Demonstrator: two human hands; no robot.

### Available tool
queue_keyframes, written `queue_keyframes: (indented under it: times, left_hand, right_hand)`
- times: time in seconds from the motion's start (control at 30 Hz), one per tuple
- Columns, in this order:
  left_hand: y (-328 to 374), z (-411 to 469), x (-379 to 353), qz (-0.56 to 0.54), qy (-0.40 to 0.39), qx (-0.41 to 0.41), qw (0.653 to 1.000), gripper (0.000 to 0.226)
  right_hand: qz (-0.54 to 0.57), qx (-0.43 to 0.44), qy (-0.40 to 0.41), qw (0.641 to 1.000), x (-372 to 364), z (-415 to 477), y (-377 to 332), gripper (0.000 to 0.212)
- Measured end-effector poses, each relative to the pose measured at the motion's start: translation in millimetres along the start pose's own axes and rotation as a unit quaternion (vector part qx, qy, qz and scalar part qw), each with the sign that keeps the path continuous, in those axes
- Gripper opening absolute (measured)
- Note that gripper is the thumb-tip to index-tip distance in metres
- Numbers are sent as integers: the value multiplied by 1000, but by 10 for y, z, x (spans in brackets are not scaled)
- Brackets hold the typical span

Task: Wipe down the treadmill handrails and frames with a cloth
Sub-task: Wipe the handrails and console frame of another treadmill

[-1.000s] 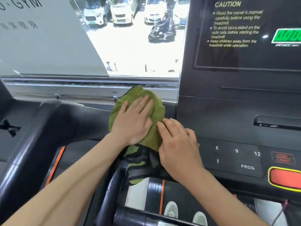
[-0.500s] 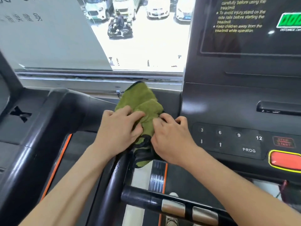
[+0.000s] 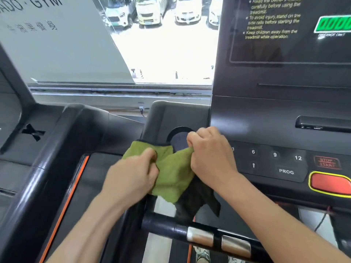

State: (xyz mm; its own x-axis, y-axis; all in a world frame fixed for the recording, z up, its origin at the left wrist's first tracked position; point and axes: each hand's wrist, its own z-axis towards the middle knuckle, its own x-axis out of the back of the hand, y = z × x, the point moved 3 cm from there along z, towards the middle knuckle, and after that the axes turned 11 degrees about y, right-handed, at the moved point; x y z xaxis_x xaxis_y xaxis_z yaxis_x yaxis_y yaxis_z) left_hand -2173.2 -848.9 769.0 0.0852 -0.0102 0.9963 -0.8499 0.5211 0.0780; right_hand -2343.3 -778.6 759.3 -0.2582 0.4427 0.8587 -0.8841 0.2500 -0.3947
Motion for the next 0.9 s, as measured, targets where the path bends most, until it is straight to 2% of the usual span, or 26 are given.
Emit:
queue_keyframes:
  times: [0.1, 0.2, 0.27, 0.37, 0.5, 0.6, 0.67, 0.77, 0.83, 0.9]
  left_hand:
    - [5, -61, -161, -50, 33, -49, 997, 33]
    - [-79, -8, -260, -59, 65, -83, 993, 39]
    - [-34, 52, -320, -38, 58, -104, 992, 44]
    - [145, 255, -400, 31, 59, -166, 984, 45]
    - [486, 563, -318, 100, 80, -235, 964, 32]
    - [607, 585, -314, 109, 77, -272, 953, 46]
    - [678, 533, -427, 117, 34, -310, 943, 59]
    - [729, 486, -508, 89, -27, -298, 950, 69]
    - [702, 487, -481, 27, -33, -274, 961, 67]
    - [623, 452, -461, -17, -40, -301, 953, 66]
  right_hand:
    - [7, 29, 19, 999, 25, 27, -2, 25]
    - [56, 50, -79, 994, -34, 24, -141, 35]
    - [18, 73, -114, 991, -159, 26, -191, 35]
    - [-71, 65, -66, 993, -215, 64, -164, 23]
    - [-101, 28, -18, 994, -138, 93, -34, 17]
    - [-96, 29, -12, 995, -105, 64, 15, 11]
    - [-61, 10, 0, 998, -58, 22, 49, 15]
    - [-1, -17, 15, 1000, 14, -58, 135, 31]
    - [24, -42, 17, 999, 36, -128, 196, 32]
    - [32, -47, 10, 998, 30, -167, 203, 34]
